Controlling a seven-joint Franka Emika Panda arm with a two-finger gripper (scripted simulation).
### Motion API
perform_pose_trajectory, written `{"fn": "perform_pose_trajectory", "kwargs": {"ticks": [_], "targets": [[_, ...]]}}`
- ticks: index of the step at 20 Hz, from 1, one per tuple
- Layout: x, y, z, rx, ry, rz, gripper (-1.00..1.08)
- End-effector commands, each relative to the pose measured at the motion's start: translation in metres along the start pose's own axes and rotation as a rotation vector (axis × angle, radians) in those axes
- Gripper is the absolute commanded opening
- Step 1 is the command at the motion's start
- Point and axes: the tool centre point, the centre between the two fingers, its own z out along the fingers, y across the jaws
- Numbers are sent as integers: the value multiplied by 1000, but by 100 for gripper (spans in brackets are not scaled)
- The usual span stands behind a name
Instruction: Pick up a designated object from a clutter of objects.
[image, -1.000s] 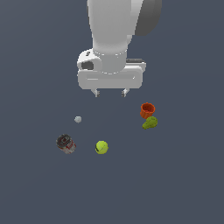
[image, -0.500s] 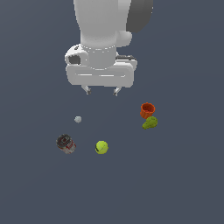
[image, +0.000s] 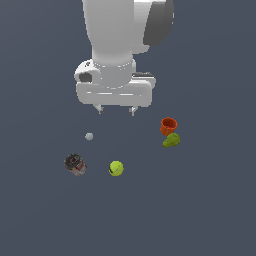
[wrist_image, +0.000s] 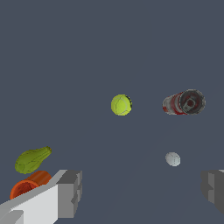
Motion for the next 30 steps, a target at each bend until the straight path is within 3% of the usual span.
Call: {"fn": "perform_pose_trajectory", "kwargs": {"ticks": [1, 7, 16, 23, 30], "targets": [[6, 0, 11, 2, -2, 8, 100], [27, 1, 52, 7, -6, 37, 100], [57, 5, 143, 12, -15, 101, 100], [67, 9, 199, 12, -19, 137, 100], [69, 10, 226, 12, -21, 154, 100]]}}
